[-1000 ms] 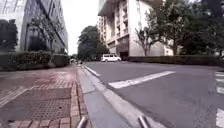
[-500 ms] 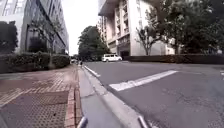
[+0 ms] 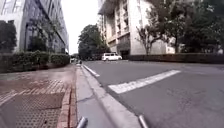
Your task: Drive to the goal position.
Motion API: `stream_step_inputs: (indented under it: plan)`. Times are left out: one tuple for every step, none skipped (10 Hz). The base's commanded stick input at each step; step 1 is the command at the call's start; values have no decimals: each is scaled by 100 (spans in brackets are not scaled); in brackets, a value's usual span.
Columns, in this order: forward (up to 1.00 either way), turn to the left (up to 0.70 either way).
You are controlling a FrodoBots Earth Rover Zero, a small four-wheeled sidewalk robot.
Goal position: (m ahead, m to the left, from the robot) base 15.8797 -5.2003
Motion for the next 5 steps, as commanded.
stream_step_inputs:
  plan:
    - [45, 0]
    - [45, 0]
    - [45, 0]
    - [55, 0]
    - [68, 0]
